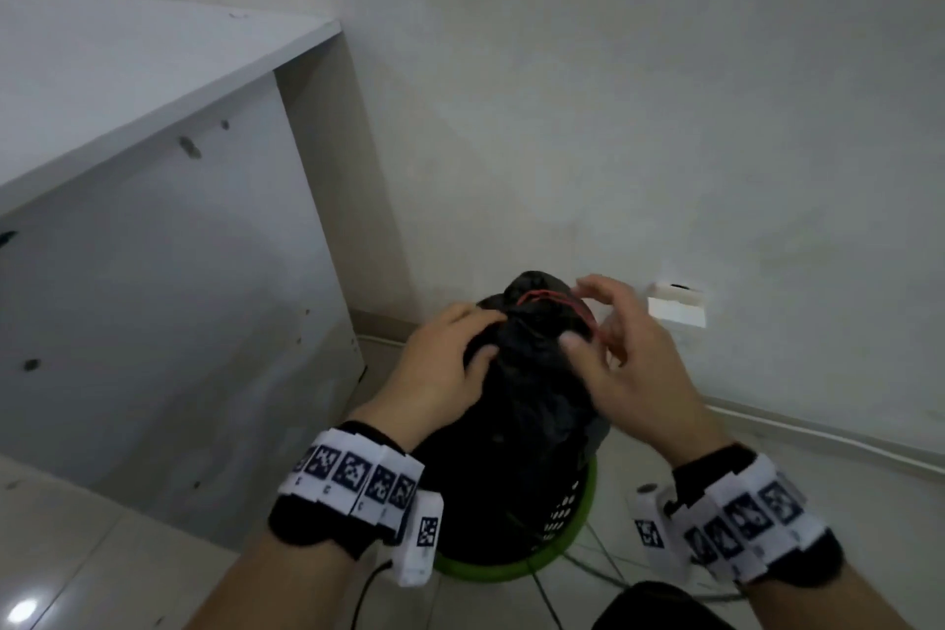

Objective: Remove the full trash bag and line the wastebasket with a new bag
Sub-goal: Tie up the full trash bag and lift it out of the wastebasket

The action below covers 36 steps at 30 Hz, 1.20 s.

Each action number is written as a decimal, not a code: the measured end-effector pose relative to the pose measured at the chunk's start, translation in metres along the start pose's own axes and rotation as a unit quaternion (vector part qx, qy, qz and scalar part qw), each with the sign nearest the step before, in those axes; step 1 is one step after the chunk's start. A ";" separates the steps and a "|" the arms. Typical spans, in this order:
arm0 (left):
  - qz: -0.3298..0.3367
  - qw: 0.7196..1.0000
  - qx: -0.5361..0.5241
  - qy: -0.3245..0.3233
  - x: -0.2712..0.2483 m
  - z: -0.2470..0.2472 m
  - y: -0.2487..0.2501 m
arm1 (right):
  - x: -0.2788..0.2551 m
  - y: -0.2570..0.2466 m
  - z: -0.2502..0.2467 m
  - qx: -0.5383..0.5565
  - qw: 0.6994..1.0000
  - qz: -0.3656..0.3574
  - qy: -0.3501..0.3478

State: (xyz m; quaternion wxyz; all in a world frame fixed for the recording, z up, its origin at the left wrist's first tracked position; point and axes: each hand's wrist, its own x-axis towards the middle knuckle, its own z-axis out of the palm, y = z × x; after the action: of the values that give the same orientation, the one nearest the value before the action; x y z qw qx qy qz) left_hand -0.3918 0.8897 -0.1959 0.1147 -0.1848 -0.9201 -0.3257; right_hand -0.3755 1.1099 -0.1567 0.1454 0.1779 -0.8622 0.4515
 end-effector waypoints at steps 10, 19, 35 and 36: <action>-0.080 0.968 -0.236 -0.023 -0.034 0.006 -0.009 | -0.006 0.035 0.057 -0.020 0.995 0.031 -0.097; -0.015 0.982 -0.186 0.036 -0.033 -0.002 -0.010 | 0.020 0.032 0.057 -0.033 0.908 0.174 -0.380; -0.251 0.906 -0.332 -0.072 -0.035 0.039 -0.031 | -0.053 0.034 0.075 -0.261 0.940 -0.122 -0.181; -0.273 0.888 -0.363 -0.073 -0.036 0.039 -0.030 | -0.052 0.038 0.082 -0.244 0.949 -0.119 -0.157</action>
State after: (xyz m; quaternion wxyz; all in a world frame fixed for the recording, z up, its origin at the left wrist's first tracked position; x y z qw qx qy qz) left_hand -0.3755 0.8842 -0.2543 -0.1211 0.0220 -0.7574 -0.6413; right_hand -0.3525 1.0707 -0.2509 0.0997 0.3073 -0.9305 0.1728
